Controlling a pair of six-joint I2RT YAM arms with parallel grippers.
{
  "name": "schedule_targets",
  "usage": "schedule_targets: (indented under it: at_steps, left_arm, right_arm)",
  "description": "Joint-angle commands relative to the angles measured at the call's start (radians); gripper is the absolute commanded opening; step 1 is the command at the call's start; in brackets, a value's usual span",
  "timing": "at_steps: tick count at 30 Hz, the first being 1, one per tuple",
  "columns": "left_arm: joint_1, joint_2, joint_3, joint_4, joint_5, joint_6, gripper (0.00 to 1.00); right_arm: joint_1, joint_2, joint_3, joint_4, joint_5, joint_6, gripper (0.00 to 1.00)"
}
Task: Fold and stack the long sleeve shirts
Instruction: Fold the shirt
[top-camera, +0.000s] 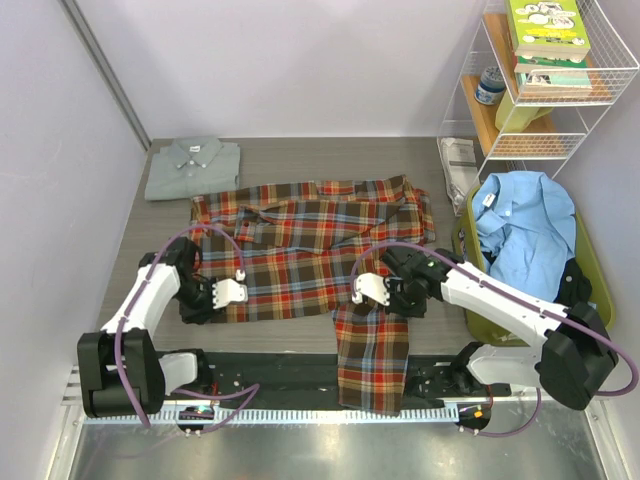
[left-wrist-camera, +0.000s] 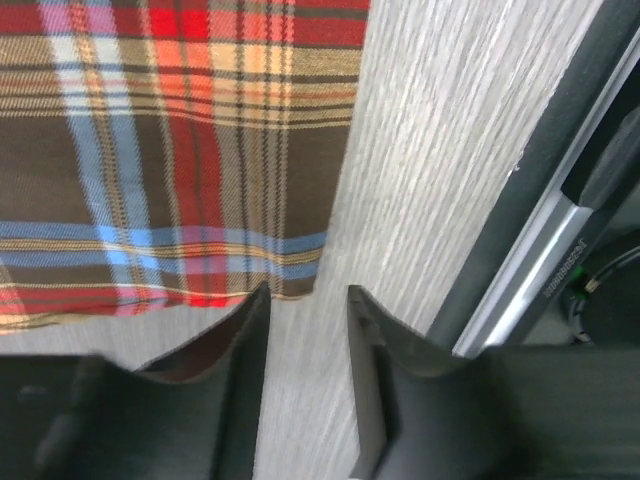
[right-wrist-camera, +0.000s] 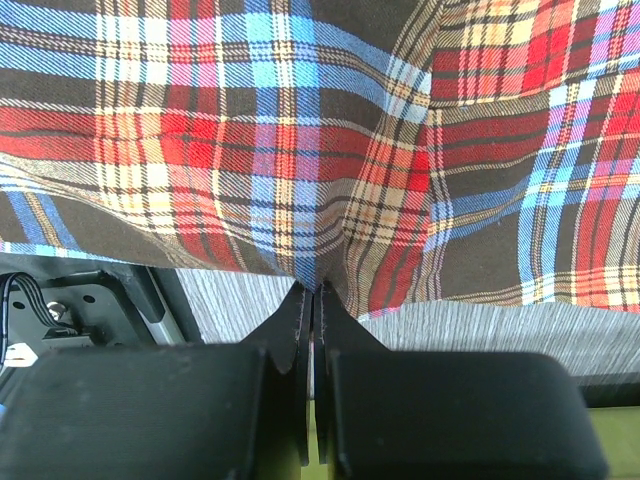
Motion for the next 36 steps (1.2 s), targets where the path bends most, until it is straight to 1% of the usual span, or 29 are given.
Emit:
schedule_targets:
  at_steps: [1, 2, 4, 5, 8, 11, 12, 14, 15, 18, 21, 25, 29, 32, 34, 35, 36]
  left_arm:
    - [-0.033, -0.014, -0.061, 0.042, 0.006, 0.012, 0.40]
    - [-0.043, -0.023, -0.080, 0.105, -0.026, 0.004, 0.40]
    - [-0.054, -0.017, -0.122, 0.157, -0.051, -0.008, 0.40]
    - [-0.083, -0.008, -0.130, 0.189, -0.072, -0.008, 0.40]
    - [-0.087, 0.037, -0.134, 0.214, -0.081, -0.008, 0.38]
    - [-0.087, 0.058, -0.109, 0.190, -0.078, 0.009, 0.06]
    - [-0.087, 0.049, -0.097, 0.147, -0.066, 0.009, 0.00]
    - [-0.076, 0.034, -0.049, 0.104, -0.048, 0.010, 0.00]
    - [-0.067, 0.028, -0.028, 0.036, -0.014, 0.016, 0.00]
    - [0.021, 0.012, 0.065, -0.083, 0.029, 0.065, 0.00]
    - [0.073, 0.009, 0.138, -0.160, 0.050, 0.116, 0.00]
    - [0.078, -0.012, 0.150, -0.218, 0.055, 0.138, 0.00]
    - [0.076, -0.041, 0.146, -0.296, 0.058, 0.190, 0.00]
    - [0.078, -0.049, 0.169, -0.316, 0.052, 0.162, 0.00]
    - [0.081, -0.009, 0.210, -0.320, 0.070, 0.115, 0.00]
    - [0.087, 0.012, 0.272, -0.329, 0.099, 0.098, 0.00]
    - [0.088, 0.065, 0.303, -0.327, 0.115, 0.084, 0.00]
  right_arm:
    - [-0.008, 0.015, 0.049, -0.005, -0.010, -0.014, 0.01]
    - [-0.009, 0.019, 0.050, -0.005, -0.012, -0.014, 0.01]
    - [-0.012, 0.022, 0.052, -0.003, -0.010, -0.016, 0.01]
    - [-0.016, 0.027, 0.055, -0.003, -0.010, -0.014, 0.01]
    - [-0.016, 0.027, 0.058, -0.008, -0.015, -0.014, 0.01]
    - [-0.016, 0.022, 0.052, -0.022, -0.024, -0.011, 0.01]
    - [-0.016, 0.009, 0.052, -0.028, -0.030, -0.008, 0.01]
    - [-0.016, -0.011, 0.053, -0.046, -0.035, -0.005, 0.01]
    - [-0.016, -0.033, 0.055, -0.049, -0.030, -0.005, 0.01]
    - [-0.029, -0.071, 0.092, -0.068, -0.031, -0.010, 0.01]
    - [-0.043, -0.077, 0.159, -0.120, -0.053, -0.016, 0.01]
    - [-0.043, -0.080, 0.202, -0.175, -0.084, -0.023, 0.01]
    - [-0.042, -0.106, 0.224, -0.247, -0.130, -0.010, 0.01]
    - [-0.040, -0.123, 0.259, -0.273, -0.125, 0.009, 0.01]
    - [-0.046, -0.116, 0.302, -0.256, -0.095, 0.004, 0.01]
    - [-0.060, -0.090, 0.317, -0.252, -0.076, -0.023, 0.01]
    - [-0.077, -0.070, 0.334, -0.246, -0.075, -0.040, 0.01]
